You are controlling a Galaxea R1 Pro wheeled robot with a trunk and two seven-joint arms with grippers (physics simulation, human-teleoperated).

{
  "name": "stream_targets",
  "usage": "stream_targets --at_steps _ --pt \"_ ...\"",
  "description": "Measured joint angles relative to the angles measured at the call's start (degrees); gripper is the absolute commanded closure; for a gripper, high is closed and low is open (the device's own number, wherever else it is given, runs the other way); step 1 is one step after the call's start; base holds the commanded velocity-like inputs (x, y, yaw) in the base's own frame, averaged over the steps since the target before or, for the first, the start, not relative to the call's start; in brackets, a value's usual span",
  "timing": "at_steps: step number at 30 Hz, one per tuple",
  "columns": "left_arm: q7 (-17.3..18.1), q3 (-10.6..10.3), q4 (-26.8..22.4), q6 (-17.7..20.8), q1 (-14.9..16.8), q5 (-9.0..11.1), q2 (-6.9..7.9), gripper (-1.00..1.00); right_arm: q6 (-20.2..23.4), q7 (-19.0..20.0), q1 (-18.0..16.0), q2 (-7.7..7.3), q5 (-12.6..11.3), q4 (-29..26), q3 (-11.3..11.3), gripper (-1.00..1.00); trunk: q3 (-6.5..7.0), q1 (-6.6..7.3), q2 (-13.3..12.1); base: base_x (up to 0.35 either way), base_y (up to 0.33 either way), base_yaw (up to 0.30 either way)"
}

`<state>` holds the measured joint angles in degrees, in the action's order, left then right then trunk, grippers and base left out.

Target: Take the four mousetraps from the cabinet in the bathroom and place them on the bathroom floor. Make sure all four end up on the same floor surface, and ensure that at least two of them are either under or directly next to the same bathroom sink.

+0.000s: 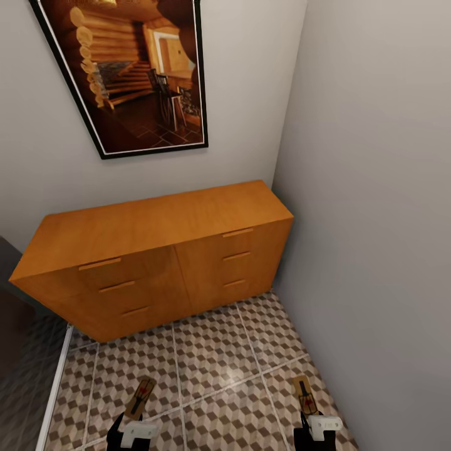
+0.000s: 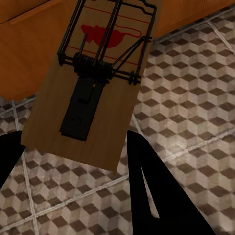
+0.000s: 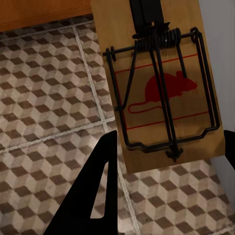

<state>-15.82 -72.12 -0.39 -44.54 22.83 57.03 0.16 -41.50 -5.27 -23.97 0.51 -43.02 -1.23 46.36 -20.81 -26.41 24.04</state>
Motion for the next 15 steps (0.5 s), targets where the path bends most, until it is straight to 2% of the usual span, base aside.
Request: stream_targets --at_steps 15 --pt "0.0 0.0 0.0 0.0 0.0 0.0 -0.44 1.0 0.0 0.0 0.0 0.08 0.0 0.0 0.0 1.0 1.37 0.0 0.0 0.0 0.0 0.0"
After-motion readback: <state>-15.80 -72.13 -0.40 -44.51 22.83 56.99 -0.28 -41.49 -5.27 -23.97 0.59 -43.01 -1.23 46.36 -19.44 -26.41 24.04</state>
